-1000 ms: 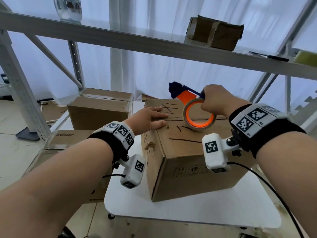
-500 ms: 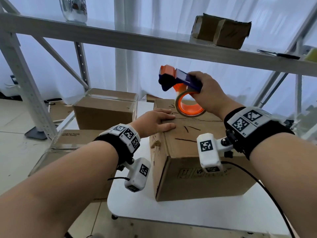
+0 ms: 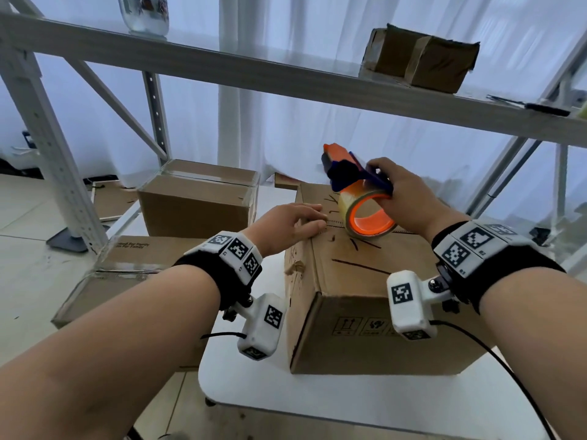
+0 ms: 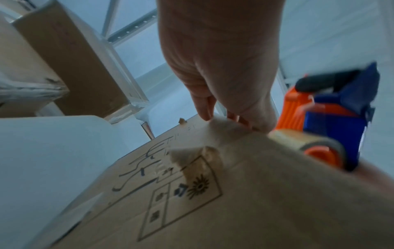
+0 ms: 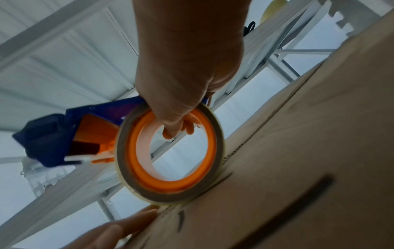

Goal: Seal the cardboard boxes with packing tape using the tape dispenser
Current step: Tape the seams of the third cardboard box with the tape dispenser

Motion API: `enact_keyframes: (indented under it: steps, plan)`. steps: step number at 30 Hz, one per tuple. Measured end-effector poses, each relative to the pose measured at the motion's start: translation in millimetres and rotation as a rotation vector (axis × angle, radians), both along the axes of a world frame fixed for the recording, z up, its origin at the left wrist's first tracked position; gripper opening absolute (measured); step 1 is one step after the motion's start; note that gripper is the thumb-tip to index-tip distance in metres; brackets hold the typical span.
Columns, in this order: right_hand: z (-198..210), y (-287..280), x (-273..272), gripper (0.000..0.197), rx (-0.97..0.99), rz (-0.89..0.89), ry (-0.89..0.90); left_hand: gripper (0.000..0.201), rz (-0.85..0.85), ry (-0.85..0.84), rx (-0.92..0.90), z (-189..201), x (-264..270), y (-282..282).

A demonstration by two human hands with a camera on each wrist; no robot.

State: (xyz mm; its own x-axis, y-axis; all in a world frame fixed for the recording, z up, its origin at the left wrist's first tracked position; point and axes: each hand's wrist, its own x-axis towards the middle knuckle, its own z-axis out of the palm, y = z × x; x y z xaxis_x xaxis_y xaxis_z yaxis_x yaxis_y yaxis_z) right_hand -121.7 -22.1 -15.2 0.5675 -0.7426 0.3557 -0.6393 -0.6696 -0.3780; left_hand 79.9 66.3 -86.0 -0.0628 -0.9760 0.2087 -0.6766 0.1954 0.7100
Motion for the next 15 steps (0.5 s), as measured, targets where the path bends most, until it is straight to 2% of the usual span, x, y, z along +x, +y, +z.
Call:
enact_keyframes:
  steps: [2, 6, 10, 15]
  plan:
    - [1, 1, -4, 0.039, 0.02, 0.0, -0.002, 0.038, 0.006, -0.02, 0.027, 4, 1, 5]
    - [12, 11, -2, 0.042, 0.098, 0.026, 0.091, 0.061, -0.057, -0.094, 0.136, 7, -4, 12]
    - [24, 19, 5, 0.042, 0.232, 0.011, 0.091, 0.054, -0.012, -0.048, 0.105, 4, -10, 13]
    - [20, 25, 14, 0.048, 0.238, 0.023, 0.081, 0.046, -0.008, -0.051, 0.073, 5, -10, 14]
